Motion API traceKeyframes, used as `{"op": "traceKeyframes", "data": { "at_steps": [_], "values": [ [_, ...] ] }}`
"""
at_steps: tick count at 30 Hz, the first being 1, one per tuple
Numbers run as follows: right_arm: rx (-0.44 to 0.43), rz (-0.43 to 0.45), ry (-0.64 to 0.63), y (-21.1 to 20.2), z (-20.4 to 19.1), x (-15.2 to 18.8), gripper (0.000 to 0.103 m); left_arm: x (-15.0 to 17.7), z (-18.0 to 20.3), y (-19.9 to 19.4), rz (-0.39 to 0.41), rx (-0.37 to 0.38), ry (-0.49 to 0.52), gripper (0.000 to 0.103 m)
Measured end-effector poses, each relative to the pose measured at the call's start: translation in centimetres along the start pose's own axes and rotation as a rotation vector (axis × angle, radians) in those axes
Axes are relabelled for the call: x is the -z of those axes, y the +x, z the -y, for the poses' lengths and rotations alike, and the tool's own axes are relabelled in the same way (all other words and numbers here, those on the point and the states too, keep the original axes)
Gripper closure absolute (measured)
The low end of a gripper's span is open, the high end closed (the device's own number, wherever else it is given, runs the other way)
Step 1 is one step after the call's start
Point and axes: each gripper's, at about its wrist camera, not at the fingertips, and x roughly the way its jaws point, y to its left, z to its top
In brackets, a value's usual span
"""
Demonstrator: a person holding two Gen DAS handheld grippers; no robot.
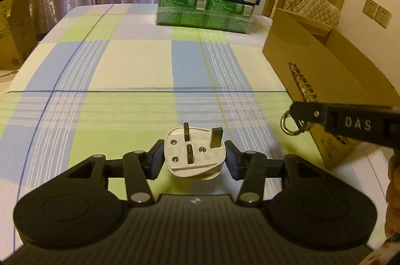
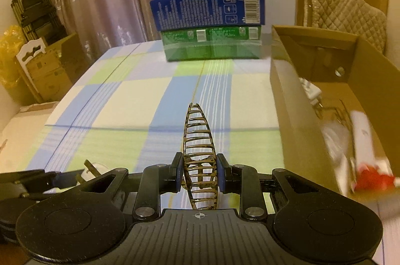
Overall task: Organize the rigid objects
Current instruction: 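Carry the plug adapter with the left tool while the right tool carries the spiral to the box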
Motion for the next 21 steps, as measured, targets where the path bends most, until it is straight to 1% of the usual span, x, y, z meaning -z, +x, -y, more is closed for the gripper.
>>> {"op": "traceKeyframes", "data": {
  "at_steps": [3, 6, 12, 16, 21],
  "values": [
    [-0.006, 0.012, 0.011, -2.7, -0.1, 1.4, 0.080, 0.9, 0.4, -2.3, 0.004, 0.006, -0.034, 0.058],
    [-0.015, 0.016, 0.013, -4.8, -0.3, 2.6, 0.080, 1.5, 0.8, -4.3, 0.020, -0.003, -0.029, 0.058],
    [-0.025, 0.026, -0.018, -8.2, -0.8, 4.9, 0.080, 2.2, 1.6, -7.7, 0.029, -0.001, -0.050, 0.058],
    [-0.021, 0.035, -0.009, -9.9, -0.2, 5.4, 0.080, 2.3, 2.5, -9.4, 0.039, 0.003, -0.043, 0.058],
    [-0.011, 0.058, 0.012, -11.8, 1.2, 5.3, 0.080, 2.4, 3.9, -10.6, 0.046, 0.020, -0.040, 0.058]
  ]
}}
